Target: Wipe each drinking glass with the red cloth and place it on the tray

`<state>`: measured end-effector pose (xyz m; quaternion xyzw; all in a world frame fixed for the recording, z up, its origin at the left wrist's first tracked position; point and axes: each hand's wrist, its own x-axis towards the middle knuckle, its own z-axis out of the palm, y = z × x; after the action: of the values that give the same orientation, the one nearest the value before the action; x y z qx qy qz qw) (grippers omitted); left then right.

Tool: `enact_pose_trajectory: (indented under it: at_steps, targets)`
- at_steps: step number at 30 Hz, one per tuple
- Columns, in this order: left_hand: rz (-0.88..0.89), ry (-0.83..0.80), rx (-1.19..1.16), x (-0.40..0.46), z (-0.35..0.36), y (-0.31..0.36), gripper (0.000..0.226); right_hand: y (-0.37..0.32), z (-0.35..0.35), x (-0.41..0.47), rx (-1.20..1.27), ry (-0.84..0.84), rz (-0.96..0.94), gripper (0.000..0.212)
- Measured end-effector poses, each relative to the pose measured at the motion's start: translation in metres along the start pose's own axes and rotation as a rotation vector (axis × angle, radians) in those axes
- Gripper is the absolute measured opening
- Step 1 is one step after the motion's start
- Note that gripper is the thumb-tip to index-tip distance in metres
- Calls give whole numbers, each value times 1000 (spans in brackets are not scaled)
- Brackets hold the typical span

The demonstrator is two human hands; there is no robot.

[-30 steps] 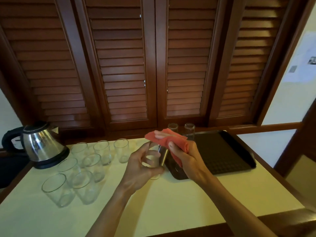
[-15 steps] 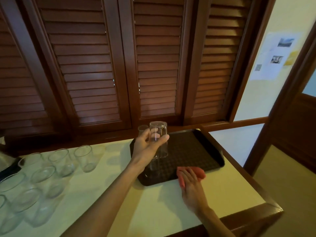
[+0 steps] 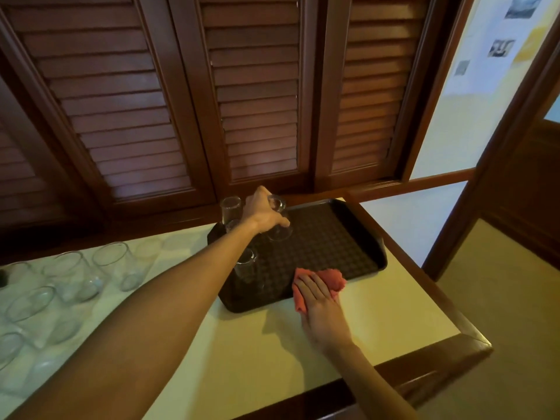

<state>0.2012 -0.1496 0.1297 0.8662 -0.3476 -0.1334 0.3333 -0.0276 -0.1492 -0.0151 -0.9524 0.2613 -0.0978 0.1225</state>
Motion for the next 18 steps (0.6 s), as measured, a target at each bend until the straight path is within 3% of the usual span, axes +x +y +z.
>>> enact_pose_trajectory:
  at_steps: [8,18]
  targets:
    - [-86,-64,60,8,21,-18,92,1,4,2,16,-28,27,79]
    - [-132,-89,63,12,28,-17,101,4,2,4,54,-17,27,63]
